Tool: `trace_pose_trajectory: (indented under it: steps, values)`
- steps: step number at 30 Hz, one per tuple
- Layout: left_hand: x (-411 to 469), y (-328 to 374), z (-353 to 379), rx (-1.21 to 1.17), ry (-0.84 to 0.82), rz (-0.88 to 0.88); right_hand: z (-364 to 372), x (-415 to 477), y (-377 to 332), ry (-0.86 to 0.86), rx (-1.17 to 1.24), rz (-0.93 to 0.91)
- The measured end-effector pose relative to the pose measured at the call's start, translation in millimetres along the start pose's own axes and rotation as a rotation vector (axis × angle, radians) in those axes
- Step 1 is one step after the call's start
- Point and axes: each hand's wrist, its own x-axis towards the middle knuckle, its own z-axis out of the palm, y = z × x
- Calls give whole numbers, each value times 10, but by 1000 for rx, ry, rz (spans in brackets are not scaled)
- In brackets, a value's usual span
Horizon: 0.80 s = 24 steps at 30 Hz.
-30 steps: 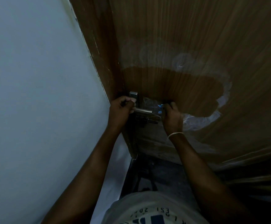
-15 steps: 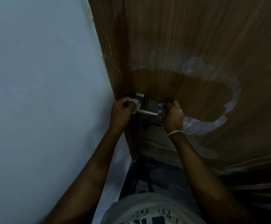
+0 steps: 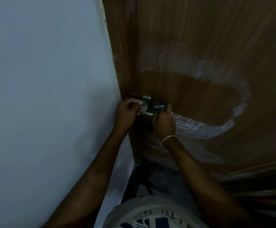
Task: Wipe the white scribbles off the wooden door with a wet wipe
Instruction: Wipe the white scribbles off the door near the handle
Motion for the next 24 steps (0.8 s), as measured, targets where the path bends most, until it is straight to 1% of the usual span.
trace_pose_trajectory:
  steps: [4,7,11,13,15,17,19,24]
  values:
    - [22,29,-66,5,17,22,41,64,-73,54,4,10]
    - [31,28,-82,5,11,15,135,96,-185,3,-159,-42]
    - [42,24,-102,-7,17,18,126,85,-173,81,-176,-74]
    - [55,14,-108,-10,20,21,114,115,-244,42,-171,-65]
    - [62,-6,-93,-12,10,19,131,105,-278,-8,-251,-89]
    - [64,-17,-77,-11,-5,22,139,91,-214,-51,-295,-74]
    - [76,-16,-87,-20,-5,27,133,111,-172,-57,-278,-28]
    - [97,-24,-81,-41,-5,22,130,160,-346,-70,-282,-6]
